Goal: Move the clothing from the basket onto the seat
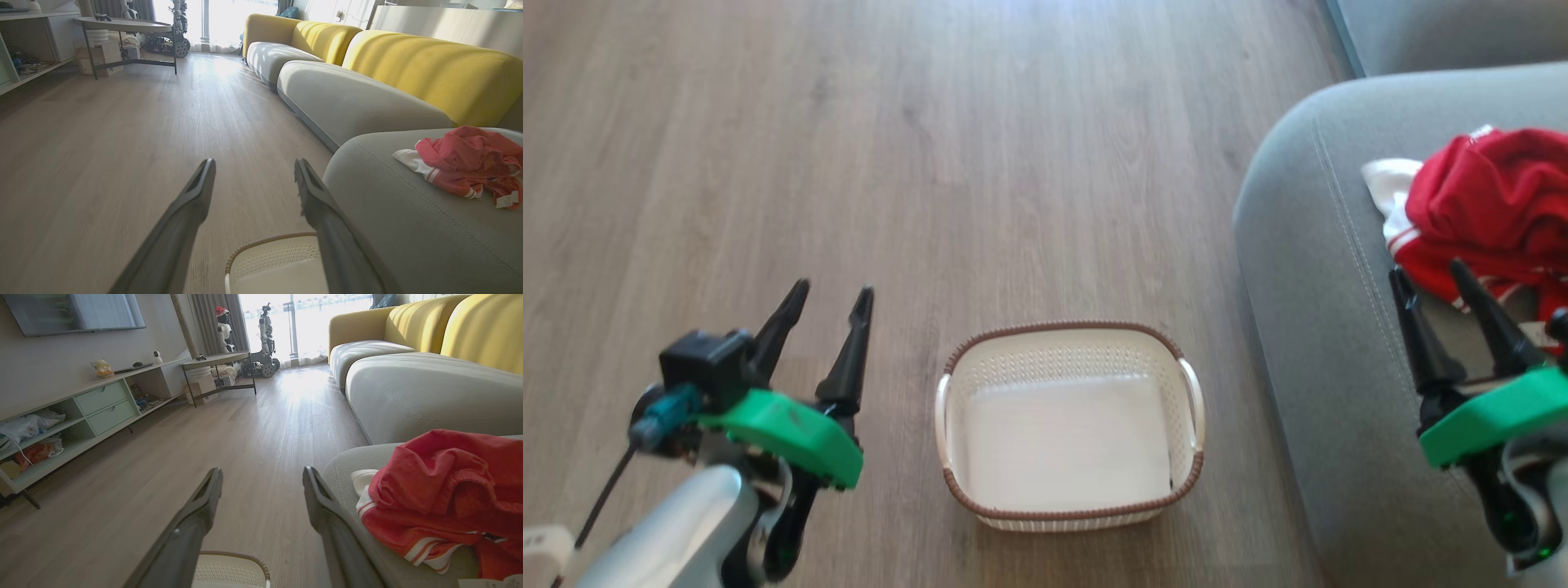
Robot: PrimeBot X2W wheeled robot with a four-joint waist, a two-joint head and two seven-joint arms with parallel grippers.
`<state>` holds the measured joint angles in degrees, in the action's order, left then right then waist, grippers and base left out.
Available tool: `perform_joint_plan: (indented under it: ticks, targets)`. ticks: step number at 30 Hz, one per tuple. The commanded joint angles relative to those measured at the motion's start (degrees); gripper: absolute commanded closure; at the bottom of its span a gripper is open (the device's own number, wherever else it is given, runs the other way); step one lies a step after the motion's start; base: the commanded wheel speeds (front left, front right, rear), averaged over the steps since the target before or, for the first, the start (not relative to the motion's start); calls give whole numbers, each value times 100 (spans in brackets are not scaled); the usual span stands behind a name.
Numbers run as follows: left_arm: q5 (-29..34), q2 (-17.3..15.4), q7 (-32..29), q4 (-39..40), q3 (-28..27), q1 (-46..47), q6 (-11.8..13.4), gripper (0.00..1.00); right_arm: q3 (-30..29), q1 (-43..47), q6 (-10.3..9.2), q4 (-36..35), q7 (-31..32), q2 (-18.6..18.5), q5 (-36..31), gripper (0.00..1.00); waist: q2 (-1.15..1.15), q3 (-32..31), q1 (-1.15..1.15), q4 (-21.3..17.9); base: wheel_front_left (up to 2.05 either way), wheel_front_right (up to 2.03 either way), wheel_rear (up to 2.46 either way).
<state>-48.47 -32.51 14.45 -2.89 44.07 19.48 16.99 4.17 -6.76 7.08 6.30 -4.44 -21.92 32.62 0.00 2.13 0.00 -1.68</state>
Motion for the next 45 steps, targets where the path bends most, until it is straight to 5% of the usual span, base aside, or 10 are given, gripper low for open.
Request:
perform_joint_plan:
  ticks: [1,13,27,45]
  targets:
    - [77,-139,54,176,-391,173,28,0,31,-55,41,-228,-94,-88,-37,0,0,-95,0,88,0,0,0]
    - [876,154,54,545,-1706,-1139,40,0,10,658,41,-619,-421,577,-680,0,0,-265,0,266,0,0,0]
    - [1768,935,54,925,-2885,-2380,-169,0,-205,1092,41,-643,-811,1133,-1217,0,0,-378,0,203,0,0,0]
    - [2234,1350,54,702,-3396,-2623,-810,0,-50,1041,41,-651,-657,1070,-1198,0,0,-353,0,214,0,0,0]
